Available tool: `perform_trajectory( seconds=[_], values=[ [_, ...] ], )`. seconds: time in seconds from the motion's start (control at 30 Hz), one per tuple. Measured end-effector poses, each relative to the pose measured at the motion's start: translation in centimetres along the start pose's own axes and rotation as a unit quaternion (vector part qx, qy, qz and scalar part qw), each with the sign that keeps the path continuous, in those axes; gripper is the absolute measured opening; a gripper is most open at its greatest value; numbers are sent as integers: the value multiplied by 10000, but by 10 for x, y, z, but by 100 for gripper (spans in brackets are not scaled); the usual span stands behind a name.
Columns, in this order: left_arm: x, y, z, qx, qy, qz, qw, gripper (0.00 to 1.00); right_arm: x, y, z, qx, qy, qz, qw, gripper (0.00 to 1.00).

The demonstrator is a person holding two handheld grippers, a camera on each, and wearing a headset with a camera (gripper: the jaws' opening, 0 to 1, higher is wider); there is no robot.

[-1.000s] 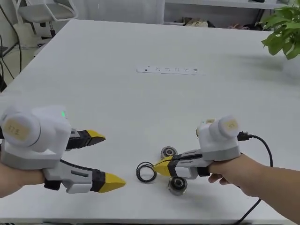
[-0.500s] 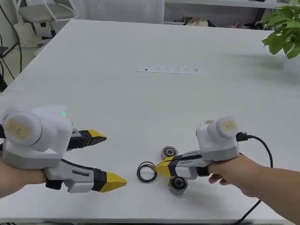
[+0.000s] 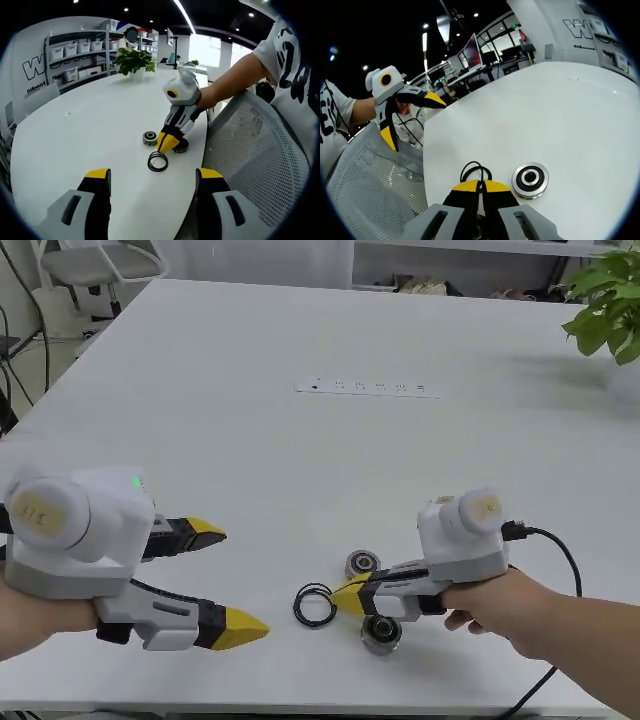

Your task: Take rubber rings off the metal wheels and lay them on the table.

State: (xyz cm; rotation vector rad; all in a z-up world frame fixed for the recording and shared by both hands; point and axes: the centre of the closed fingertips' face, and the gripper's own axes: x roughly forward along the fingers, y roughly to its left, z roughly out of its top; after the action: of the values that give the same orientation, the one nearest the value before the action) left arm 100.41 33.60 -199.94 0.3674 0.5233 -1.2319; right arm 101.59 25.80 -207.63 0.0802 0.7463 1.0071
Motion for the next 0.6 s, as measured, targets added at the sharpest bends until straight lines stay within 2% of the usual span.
perform_trajectory(
  seconds=[0.6],
  values=[
    [-1,-2,-1,2,40,-15,10000,67,0,-3,-2,-40,61,-69,9999,1]
  ],
)
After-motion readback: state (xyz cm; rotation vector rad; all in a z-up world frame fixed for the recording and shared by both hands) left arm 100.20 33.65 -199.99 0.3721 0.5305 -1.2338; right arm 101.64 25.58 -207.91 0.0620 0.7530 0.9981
